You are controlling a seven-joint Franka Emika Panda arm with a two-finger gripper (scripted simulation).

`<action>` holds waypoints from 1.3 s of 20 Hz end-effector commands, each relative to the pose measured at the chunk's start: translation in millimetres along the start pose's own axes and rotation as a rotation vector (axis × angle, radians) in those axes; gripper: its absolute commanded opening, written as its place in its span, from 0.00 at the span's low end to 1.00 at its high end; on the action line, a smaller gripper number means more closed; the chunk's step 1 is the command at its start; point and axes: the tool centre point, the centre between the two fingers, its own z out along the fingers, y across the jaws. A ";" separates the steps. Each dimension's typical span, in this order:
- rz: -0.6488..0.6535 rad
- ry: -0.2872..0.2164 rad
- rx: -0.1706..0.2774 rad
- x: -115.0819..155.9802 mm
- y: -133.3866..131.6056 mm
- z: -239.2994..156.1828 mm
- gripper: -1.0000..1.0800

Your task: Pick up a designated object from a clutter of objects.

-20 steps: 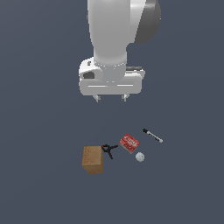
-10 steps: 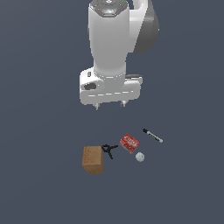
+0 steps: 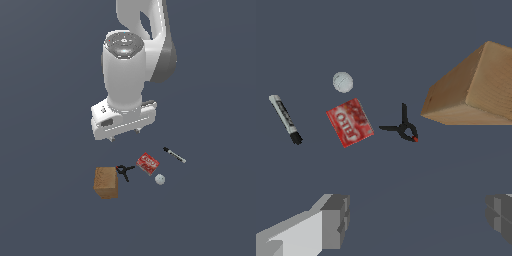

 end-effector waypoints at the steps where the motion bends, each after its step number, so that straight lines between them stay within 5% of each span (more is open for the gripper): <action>1: -0.067 0.001 -0.003 5.8 3.4 13.3 0.96; 26: -0.685 0.022 -0.009 42.5 23.6 147.4 0.96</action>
